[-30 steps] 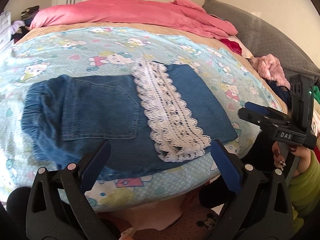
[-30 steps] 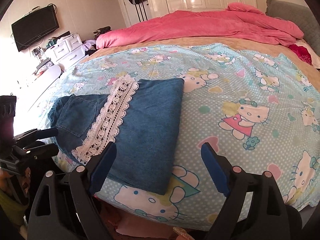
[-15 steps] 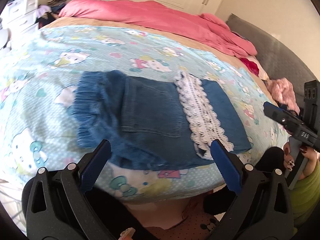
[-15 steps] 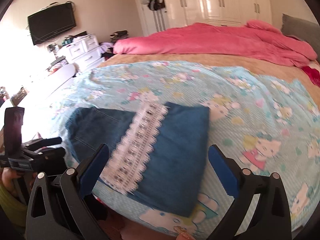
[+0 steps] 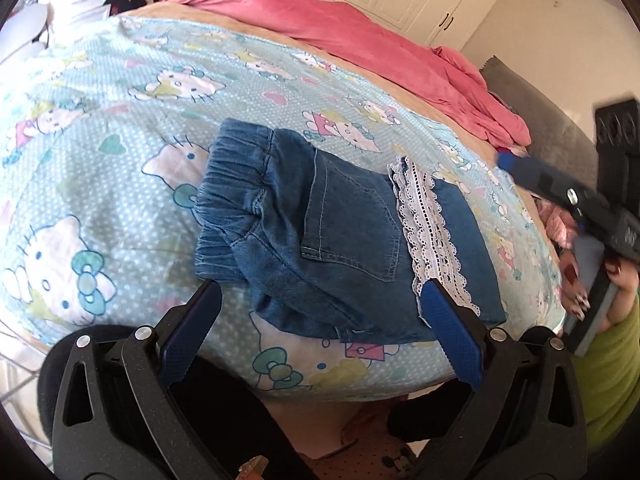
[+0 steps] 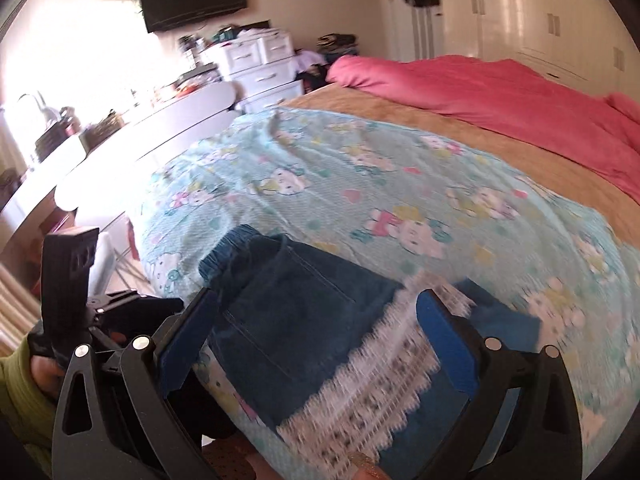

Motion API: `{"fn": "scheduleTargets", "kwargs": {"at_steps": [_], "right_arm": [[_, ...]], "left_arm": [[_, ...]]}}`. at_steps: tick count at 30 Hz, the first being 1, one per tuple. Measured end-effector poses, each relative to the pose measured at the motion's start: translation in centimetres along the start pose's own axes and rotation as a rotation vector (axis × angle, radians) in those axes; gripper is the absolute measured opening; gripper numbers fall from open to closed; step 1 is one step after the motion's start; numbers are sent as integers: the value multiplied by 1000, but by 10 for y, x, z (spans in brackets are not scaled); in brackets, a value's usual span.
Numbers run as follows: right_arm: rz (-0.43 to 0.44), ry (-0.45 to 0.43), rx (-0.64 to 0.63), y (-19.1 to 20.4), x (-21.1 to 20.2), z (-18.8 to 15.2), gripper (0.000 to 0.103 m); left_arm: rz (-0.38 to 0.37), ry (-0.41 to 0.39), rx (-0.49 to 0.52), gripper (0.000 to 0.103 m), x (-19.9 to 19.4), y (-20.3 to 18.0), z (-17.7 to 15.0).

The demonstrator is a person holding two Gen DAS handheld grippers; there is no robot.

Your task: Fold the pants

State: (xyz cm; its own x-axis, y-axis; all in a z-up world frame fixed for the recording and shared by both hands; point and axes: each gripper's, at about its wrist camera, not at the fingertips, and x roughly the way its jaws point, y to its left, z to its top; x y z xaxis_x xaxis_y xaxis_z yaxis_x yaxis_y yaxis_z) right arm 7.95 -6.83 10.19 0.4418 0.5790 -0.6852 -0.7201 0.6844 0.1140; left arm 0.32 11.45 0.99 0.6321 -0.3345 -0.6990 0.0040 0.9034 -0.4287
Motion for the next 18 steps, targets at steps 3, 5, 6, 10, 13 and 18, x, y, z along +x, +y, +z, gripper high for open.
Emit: {"fn": "scheduleTargets", "kwargs": {"at_steps": [3,5,6,10,13,18], "right_arm": [[45,62,-59,9,30,22,99],[83,115,-90,15,53,36,99],[97,136,-97,17,61,39,99],[153,256,-141,28,106,48,99],[160,315,-151,33,136,48,99],[220,376,-103,36,176,52,98]], "left_arm": [[-8,15,-18,93,6,2,0],[-17,27,-29,93,11,2,0],[-29,34,-35,93,15,2,-1],[-44,41,-54,93,25,3,0],[-61,40,-81,93,34,4,2],[-91,30,-87,86,43,3,4]]}}
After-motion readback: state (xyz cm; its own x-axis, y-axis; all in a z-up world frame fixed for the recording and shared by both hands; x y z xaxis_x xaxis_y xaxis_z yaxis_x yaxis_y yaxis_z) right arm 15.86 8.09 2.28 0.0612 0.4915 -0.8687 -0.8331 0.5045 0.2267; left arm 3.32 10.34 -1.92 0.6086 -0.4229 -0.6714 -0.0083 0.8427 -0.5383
